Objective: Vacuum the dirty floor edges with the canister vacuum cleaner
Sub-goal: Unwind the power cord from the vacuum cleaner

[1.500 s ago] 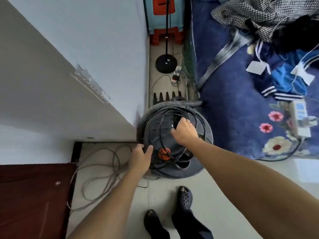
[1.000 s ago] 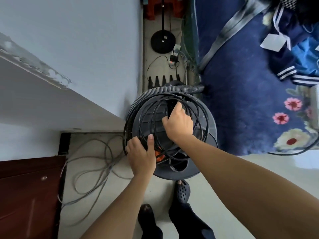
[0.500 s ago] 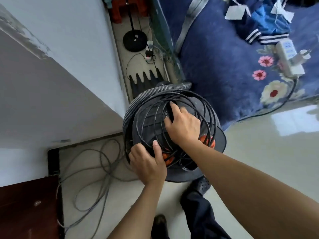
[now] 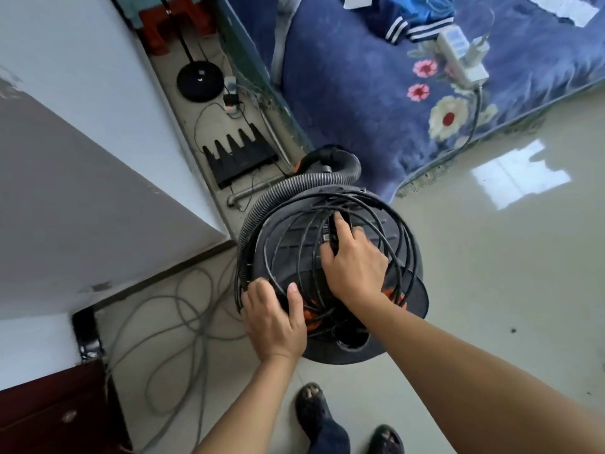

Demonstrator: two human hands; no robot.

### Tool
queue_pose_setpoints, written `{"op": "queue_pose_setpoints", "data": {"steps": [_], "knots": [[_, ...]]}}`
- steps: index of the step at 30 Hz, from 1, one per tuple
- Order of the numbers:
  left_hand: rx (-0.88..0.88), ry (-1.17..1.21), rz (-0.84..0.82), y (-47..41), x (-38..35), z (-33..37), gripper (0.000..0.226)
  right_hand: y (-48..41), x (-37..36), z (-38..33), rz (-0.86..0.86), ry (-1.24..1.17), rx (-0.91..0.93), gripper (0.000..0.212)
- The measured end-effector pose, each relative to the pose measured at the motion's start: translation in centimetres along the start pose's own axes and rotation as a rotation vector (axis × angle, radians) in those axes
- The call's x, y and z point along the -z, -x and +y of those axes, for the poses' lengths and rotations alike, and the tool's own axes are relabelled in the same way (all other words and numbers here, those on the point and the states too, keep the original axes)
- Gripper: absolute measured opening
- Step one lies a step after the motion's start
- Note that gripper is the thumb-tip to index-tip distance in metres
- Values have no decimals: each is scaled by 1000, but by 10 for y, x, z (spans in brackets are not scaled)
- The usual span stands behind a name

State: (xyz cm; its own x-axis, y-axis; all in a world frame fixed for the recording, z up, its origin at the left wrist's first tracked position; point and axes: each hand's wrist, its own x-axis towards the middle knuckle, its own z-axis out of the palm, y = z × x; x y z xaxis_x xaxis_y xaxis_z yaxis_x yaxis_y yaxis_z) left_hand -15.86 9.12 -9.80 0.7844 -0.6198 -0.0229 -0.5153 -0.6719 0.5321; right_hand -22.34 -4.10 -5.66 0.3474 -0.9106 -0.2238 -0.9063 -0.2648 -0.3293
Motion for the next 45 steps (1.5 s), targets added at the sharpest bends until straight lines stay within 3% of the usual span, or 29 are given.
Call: {"op": "queue_pose_setpoints", "data": {"steps": [15, 26, 37, 45], "knots": [[-63, -52, -228, 110, 21, -20, 49, 123, 4, 63, -161, -104, -162, 66], [-403, -133, -419, 155, 0, 12, 42, 204, 16, 144, -127, -186, -461, 69], [-516, 2, -406, 93, -67, 115, 28, 113, 52, 207, 41, -240, -600, 67], [-574, 14, -411, 43, -132, 211, 43, 22, 93, 270, 143, -259, -674, 64]]}}
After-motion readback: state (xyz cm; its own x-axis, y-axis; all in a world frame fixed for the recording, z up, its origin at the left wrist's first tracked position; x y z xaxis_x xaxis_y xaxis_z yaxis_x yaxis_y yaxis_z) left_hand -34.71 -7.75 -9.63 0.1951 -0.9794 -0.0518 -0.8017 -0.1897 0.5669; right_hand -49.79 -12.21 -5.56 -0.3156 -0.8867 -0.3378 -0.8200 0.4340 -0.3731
